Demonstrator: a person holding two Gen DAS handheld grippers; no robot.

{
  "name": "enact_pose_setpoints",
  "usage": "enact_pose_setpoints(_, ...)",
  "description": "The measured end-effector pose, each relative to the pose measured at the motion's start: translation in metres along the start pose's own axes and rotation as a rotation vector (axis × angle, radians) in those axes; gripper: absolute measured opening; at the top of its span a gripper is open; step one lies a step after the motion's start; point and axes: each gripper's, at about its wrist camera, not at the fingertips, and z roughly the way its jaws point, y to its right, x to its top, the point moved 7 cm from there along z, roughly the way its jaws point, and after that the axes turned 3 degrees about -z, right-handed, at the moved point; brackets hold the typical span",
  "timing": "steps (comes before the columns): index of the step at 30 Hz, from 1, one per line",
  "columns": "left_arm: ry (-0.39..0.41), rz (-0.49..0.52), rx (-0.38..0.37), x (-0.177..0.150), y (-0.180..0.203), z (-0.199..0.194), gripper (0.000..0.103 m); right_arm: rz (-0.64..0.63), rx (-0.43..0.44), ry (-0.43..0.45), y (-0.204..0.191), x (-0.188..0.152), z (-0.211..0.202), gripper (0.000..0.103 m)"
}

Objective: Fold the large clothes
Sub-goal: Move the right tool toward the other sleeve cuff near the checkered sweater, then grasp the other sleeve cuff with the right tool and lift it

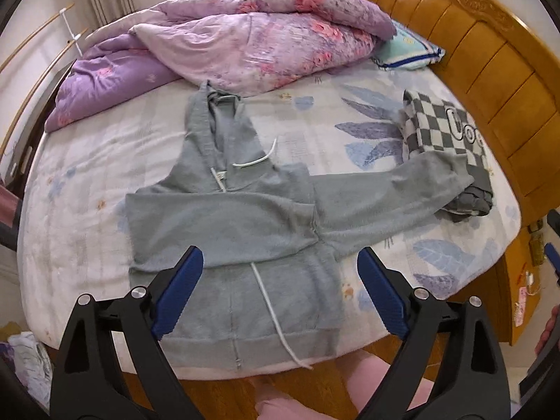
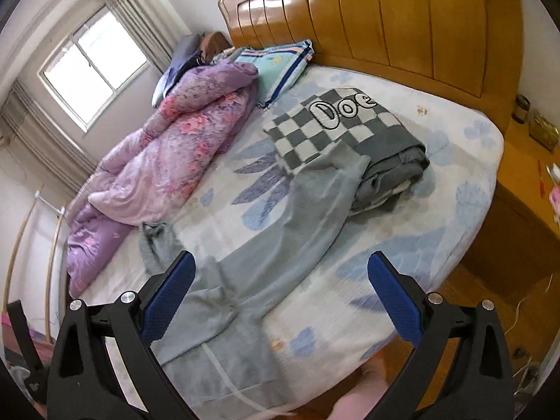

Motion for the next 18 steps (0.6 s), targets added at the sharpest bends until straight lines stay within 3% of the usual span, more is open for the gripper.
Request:
enact_pose_setpoints(5,-0.037,-0.021,-0.034,0.020,0.041,0.031,0.090,-0.053,-0.019,-0.054,0.041,0.036,0.049,0.095)
enact_pose_setpoints(10,-0.072,-0.121,-0.088,0.038,0.067,0.063,0.090,-0.081,0.034,-0.078,0.068,0.065,0.103,0.095)
enact_pose_setpoints(12,-0.097,-0.168,-0.120,0.045,0.074,0.079,0.090,-0.097,0.065,-0.099,0.074,0.073,0.127,0.086)
enact_pose_setpoints(15,-0.122,-0.213,-0.097,0.057,0.077,0.103,0.090,-0.095,0.083,-0.126,0.087,0.085,0.168,0.084)
enact_pose_setpoints(18,-0.111,-0.195,-0.037,0.070,0.079,0.123,0.090,-0.049,0.075,-0.138,0.105,0.097,0.204,0.084)
